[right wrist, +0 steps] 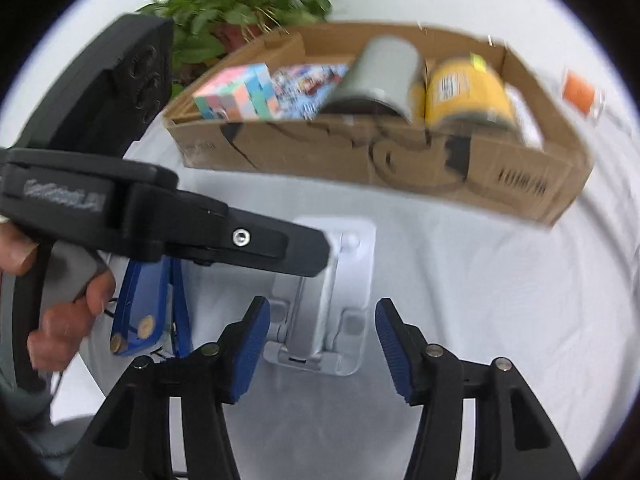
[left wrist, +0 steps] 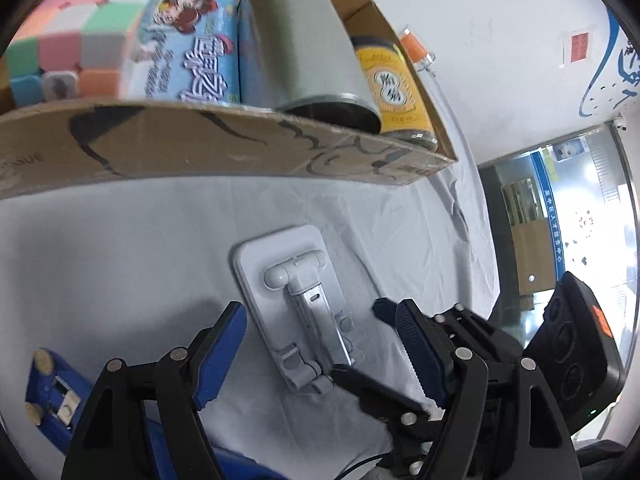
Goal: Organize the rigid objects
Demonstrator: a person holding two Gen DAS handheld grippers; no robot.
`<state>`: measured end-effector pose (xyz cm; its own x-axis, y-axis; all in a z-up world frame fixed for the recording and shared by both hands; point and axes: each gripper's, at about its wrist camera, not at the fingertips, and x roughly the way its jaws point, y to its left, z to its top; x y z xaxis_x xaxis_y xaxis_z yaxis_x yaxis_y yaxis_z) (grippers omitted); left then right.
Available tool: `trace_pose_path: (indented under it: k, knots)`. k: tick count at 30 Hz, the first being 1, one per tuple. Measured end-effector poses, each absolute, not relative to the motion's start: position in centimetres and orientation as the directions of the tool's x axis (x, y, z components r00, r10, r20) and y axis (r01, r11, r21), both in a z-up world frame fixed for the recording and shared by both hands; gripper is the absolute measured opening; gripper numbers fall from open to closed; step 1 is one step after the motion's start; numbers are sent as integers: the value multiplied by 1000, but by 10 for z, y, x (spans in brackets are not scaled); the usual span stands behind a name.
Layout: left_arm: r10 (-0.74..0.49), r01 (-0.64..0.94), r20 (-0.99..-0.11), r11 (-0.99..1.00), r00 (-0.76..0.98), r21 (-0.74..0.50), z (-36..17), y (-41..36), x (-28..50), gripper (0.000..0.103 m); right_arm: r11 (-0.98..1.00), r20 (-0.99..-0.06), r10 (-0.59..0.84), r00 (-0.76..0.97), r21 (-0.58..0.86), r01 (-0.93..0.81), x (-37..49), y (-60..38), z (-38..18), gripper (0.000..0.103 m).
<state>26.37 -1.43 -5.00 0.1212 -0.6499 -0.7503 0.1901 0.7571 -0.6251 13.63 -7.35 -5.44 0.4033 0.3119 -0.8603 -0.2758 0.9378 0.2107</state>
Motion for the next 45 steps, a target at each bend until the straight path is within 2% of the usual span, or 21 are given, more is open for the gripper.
trace_pose_path:
  k: [1,5,7,9,13,15,16,17,19,22,23,25,29,35,37,39,45]
  knots:
    - [-651,186,-752,755,103,-628,-54,-17,265,75,936,-862,324,390,233,-263,139,-71,-59,56]
    - [-644,206,-762,757,74,-620,-64,-31,260,74,951,-849,272,452,165,-261,136,-60,-58,60]
    - [-630,213,-772,768,87,-603,-65,-33,258,72,961,-848,220,483,102,-258,132,-53,-59,55]
    - [-630,212,-772,769,88,-603,-67,-33,257,68,970,-844,169,509,51,-238,132,-51,-60,42]
    - [-610,201,-787,785,93,-586,-74,-31,258,54,972,-849,218,481,147,-182,146,-57,-61,41]
    - [-611,193,-785,786,102,-587,-79,-33,260,40,966,-847,257,465,209,-152,148,-63,-60,41]
    - [-612,184,-783,787,109,-589,-80,-31,260,38,958,-844,287,453,251,-139,148,-67,-60,40]
    - [-612,180,-783,787,113,-590,-80,-28,261,37,946,-834,325,447,298,-131,148,-71,-58,19]
    - [-611,175,-783,789,120,-589,-82,-25,262,33,925,-821,378,428,356,-134,147,-70,-48,21]
    - [-624,194,-764,780,165,-595,-69,-19,258,22,930,-812,368,454,329,-166,145,-63,-34,21]
    - [-620,206,-760,783,194,-586,-61,-17,256,12,927,-804,374,461,334,-169,145,-64,-30,18]
    - [-632,226,-737,774,238,-591,-43,-10,253,12,922,-777,388,497,330,-203,143,-58,-11,11]
    - [-625,268,-723,780,293,-566,-14,0,256,12,914,-735,406,544,312,-259,147,-49,13,9]
    - [-656,293,-670,755,348,-587,15,30,274,9,888,-700,459,547,390,-245,157,-61,24,10]
    - [-676,291,-651,736,344,-611,15,35,276,9,875,-692,477,541,429,-223,153,-70,22,17]
    - [-692,275,-642,721,331,-636,9,41,277,9,857,-699,502,510,480,-186,160,-69,9,38]
    - [-724,254,-594,684,351,-684,9,40,269,9,802,-691,576,436,582,-138,180,-72,-7,51]
